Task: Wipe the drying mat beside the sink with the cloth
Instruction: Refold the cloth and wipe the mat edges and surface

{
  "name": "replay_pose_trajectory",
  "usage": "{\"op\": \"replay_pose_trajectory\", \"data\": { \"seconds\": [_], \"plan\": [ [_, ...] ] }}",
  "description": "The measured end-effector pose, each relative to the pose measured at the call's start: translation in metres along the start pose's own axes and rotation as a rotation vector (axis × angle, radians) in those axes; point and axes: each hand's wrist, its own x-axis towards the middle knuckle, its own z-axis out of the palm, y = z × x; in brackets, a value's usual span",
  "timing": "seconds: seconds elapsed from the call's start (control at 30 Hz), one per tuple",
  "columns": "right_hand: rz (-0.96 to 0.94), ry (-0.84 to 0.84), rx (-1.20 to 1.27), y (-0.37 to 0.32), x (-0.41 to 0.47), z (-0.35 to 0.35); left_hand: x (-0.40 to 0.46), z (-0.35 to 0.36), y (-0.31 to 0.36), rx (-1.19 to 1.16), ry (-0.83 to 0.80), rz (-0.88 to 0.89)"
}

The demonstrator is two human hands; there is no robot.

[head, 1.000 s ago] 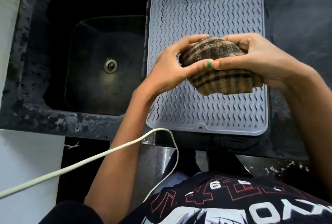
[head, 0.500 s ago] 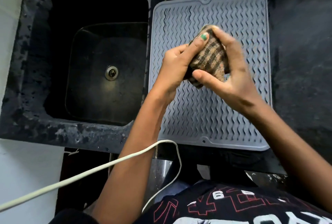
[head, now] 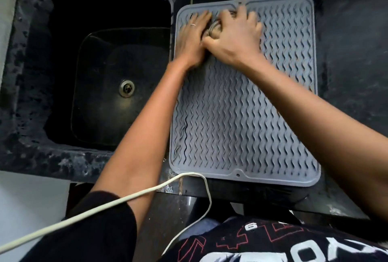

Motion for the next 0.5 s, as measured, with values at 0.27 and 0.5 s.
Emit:
{"op": "replay_pose_trajectory", "data": {
  "seconds": [0.27, 0.5],
  "plan": [
    [-0.065, 0.179, -0.138, 0.003, 0.011, 0.03, 0.004, -0.009, -0.007, -0.291, -0.05, -0.054],
    [-0.127, 0.202, -0.198, -0.003, 0.025, 0.033, 0.012, -0.018, -0.009, -0.242, -0.156, -0.063]
  ]
}}
